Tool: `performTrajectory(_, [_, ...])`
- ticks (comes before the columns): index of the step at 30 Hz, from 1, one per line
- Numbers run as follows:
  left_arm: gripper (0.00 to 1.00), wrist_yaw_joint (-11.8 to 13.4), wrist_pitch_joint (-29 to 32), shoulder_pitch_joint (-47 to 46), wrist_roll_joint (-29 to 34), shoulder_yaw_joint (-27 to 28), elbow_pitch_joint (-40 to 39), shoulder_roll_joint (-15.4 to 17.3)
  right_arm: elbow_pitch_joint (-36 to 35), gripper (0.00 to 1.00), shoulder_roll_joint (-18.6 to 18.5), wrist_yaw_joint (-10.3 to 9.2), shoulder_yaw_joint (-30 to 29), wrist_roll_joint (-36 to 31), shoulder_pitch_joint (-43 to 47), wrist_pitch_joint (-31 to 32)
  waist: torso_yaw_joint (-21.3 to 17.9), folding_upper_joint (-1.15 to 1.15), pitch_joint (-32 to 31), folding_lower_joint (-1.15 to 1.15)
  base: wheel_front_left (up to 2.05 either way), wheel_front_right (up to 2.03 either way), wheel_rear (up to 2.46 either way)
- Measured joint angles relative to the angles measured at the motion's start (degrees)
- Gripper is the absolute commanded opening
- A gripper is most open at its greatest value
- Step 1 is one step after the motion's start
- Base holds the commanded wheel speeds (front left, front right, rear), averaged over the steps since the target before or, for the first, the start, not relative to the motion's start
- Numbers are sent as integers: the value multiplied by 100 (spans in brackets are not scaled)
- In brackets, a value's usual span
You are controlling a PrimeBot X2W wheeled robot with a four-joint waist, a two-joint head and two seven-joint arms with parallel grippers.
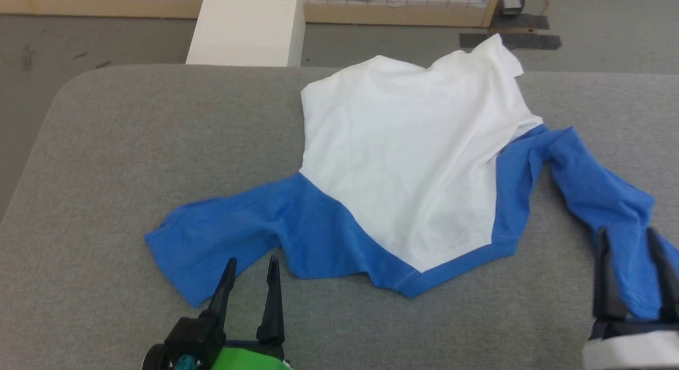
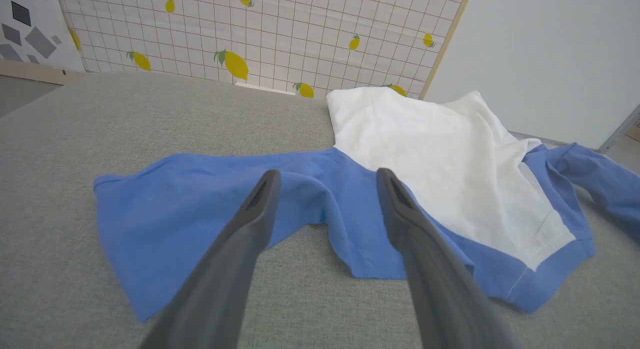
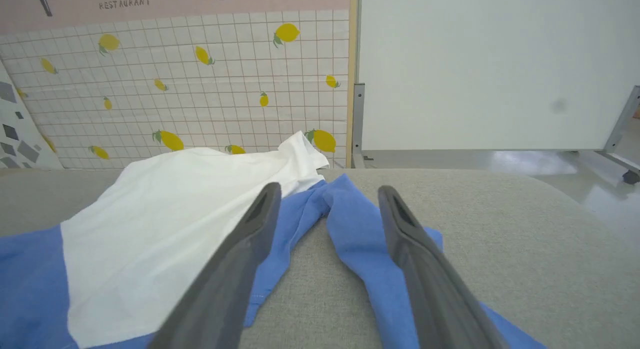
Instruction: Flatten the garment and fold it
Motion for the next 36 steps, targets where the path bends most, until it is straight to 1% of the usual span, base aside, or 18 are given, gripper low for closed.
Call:
performTrajectory(3, [100,0,0,62,10,45,32,0,160,100,11,1,172,77,148,-116,-83,0,-93,0,0,0,0])
performTrajectory(6, [100,-4,0,32,80,34,123,1,167,100,8,1,187,62,145,-187,-128,0,-174,0,0,0,0])
performTrajectory(8, [100,-62,70,-68,227,-41,215,64,147,100,9,1,151,45,131,-215,-139,0,-205,0,0,0,0])
performTrajectory(10, [100,-160,314,-287,328,-133,294,162,130,100,7,1,102,20,104,-219,-128,0,-194,0,0,0,0])
performTrajectory(12, [100,-271,662,-609,416,-234,348,315,112,100,7,1,63,13,89,-231,-104,0,-160,0,0,0,0])
performTrajectory(15, [100,-455,1439,-1154,601,-349,444,547,107,100,7,1,66,12,64,-230,-62,0,-87,0,0,0,0])
performTrajectory(20, [100,-711,2958,-1854,648,-482,734,817,82,100,7,1,167,14,-3,-230,-50,0,70,0,0,0,0])
performTrajectory(23, [100,-715,3626,-2101,593,-437,1000,879,10,100,9,1,257,14,-81,-231,-100,0,171,0,0,0,0])
performTrajectory(27, [100,-709,4150,-2190,488,-428,1400,875,-107,100,8,1,274,13,-164,-232,-215,0,276,0,0,0,0])
performTrajectory(30, [100,-697,4300,-2230,386,-412,1618,810,-158,100,8,1,257,13,-183,-232,-306,0,337,0,0,0,0])
performTrajectory(31, [65,-682,4318,-2263,320,-400,1670,784,-168,100,7,1,255,13,-185,-232,-335,0,355,0,0,0,0])
performTrajectory(32, [0,-682,4310,-2286,298,-398,1707,780,-175,100,7,1,254,13,-185,-232,-354,0,369,0,0,0,0])
performTrajectory(36, [0,-686,4064,-2314,207,-398,1855,678,-170,100,7,1,264,14,-187,-232,-418,0,390,0,0,0,0])
